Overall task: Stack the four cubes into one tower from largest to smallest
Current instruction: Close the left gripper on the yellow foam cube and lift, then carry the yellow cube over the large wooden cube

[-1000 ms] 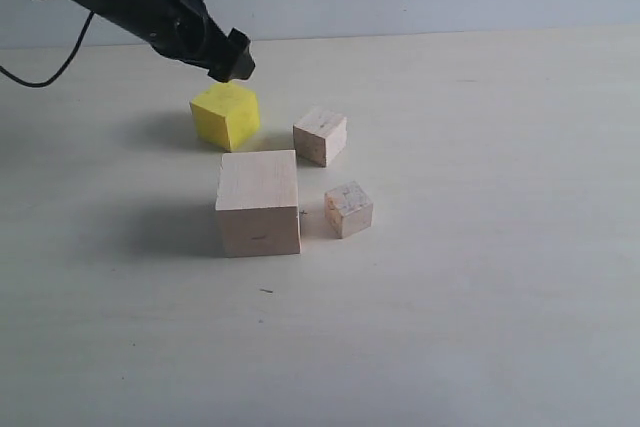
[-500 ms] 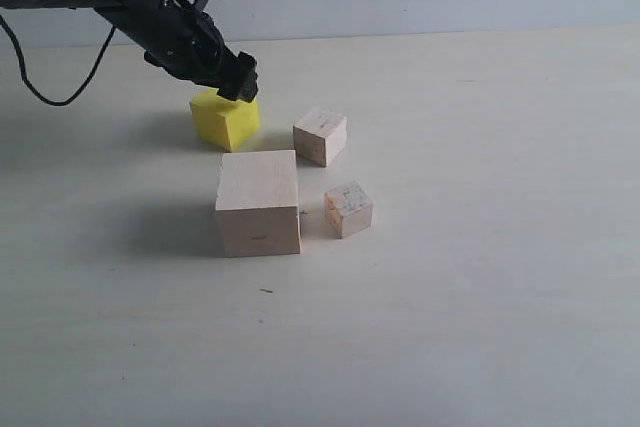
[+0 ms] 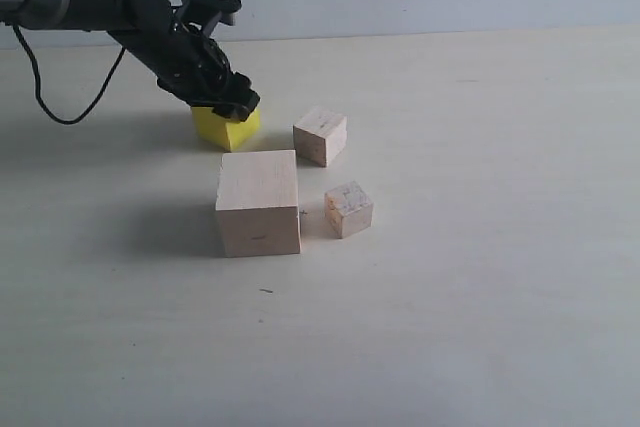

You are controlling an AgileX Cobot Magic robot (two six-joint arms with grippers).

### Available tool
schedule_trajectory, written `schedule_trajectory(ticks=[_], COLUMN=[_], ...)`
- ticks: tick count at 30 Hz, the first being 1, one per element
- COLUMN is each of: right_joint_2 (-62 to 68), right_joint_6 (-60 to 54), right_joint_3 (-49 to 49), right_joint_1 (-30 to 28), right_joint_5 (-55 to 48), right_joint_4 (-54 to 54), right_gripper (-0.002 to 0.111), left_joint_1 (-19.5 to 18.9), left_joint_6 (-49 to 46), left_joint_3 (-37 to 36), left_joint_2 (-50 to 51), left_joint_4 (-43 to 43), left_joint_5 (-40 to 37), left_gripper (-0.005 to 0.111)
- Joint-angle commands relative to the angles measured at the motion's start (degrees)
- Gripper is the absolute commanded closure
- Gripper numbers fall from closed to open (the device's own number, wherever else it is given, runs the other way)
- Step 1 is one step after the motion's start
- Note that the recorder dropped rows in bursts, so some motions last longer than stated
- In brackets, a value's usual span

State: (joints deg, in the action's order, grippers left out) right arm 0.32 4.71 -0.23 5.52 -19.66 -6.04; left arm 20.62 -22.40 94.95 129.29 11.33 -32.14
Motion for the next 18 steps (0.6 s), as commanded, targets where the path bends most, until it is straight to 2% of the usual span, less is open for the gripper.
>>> schedule_trajectory(ticks=[1, 9, 13, 15, 18], right_joint_2=[-0.32, -0.32, -0.32, -0.32, -0.32], right_joint_6=[-0.02, -0.02, -0.02, -0.02, -0.02], right_joint_3=[0.23, 0.23, 0.23, 0.23, 0.23], right_joint_1=[0.01, 0.01, 0.01, 0.01, 0.01], right_joint_5=[0.35, 0.35, 0.35, 0.35, 0.35], right_joint_4=[-0.13, -0.23, -0.23, -0.23, -0.23], right_gripper=[0.108, 0.108, 0.108, 0.108, 0.108], left_joint_1=[0.11, 0.11, 0.11, 0.11, 1.33], left_joint_6=[1.02, 1.89, 2.08, 1.05, -3.57], left_joint_3=[0.33, 0.33, -0.53, -3.70, -12.43], left_joint_2=[-2.43, -12.66, -23.44, -29.20, -37.37], left_joint_4=[-0.30, -1.19, -1.08, 0.31, 2.64], left_joint_5=[-1.14, -16.57, -21.46, -21.86, -21.04], left_gripper=[0.106, 0.106, 0.107, 0.107, 0.107])
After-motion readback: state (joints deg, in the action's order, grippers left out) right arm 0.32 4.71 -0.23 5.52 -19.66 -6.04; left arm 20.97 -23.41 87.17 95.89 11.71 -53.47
